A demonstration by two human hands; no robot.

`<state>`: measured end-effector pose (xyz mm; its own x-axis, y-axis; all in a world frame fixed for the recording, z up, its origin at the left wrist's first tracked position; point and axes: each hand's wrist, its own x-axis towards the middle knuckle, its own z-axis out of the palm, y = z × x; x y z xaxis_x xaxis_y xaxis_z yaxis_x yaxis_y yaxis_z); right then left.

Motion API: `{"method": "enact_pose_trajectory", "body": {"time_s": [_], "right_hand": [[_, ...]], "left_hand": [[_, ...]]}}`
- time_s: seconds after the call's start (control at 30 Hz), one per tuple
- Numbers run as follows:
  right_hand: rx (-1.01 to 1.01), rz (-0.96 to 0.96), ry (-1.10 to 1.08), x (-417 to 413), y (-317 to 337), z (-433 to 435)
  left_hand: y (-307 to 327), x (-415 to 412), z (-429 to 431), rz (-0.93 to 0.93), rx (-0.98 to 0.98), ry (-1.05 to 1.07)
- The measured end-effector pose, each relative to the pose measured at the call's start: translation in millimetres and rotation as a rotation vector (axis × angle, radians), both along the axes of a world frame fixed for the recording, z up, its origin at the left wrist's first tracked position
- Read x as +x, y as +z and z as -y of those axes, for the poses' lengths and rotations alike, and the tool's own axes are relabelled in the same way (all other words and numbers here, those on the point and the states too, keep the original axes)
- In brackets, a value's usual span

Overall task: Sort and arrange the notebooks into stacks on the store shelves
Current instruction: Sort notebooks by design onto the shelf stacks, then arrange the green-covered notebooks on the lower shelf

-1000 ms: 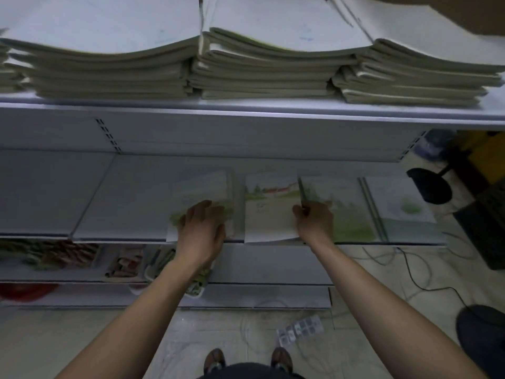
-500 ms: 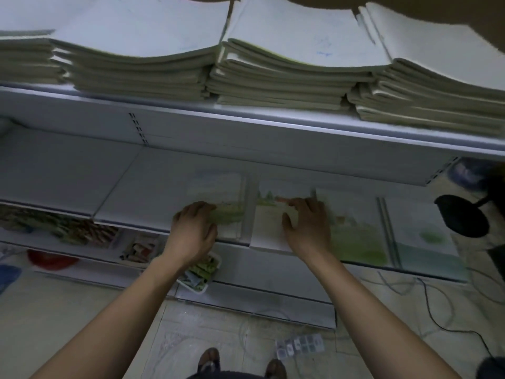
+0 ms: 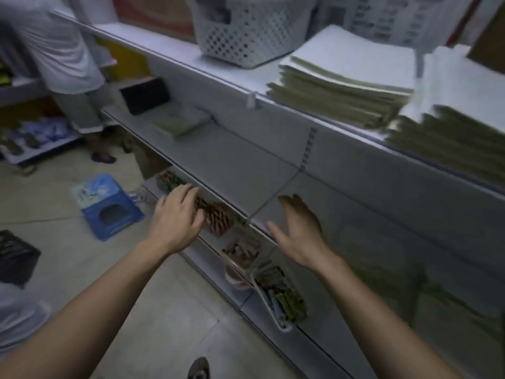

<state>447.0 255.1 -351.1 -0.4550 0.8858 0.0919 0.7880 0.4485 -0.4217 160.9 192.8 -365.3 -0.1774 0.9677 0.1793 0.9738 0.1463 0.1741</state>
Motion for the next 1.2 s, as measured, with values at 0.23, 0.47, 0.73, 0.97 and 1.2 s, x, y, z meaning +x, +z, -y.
{"method": "enact_pose_trajectory", "body": {"time_s": [0.23, 0.47, 0.73, 0.97, 1.2], "right_hand": [[0.041, -0.045, 0.145, -202.0, 15.5, -37.5], [-0.016, -0.026, 0.2, -320.9, 6.7, -89.1], [-0.287, -0.251, 0.02, -403.6, -19.0, -176.4], [-0.458, -0.417, -0.356, -459.1, -27.4, -256.6], [-0.478, -0.5, -0.597, -507.1, -44.9, -283.3]], "left_hand": [[18.7, -156.5, -5.0, 0.059, 0.01, 0.141], [7.0, -266.8, -43.1, 0.091, -0.012, 0.203], [-23.9, -349.0, -150.3, 0.25, -0.081, 0.177], [-16.6, -383.3, -280.3, 0.517, -0.084, 0.075], [-36.4, -389.0, -376.3, 0.543, -0.22, -0.054]]}}
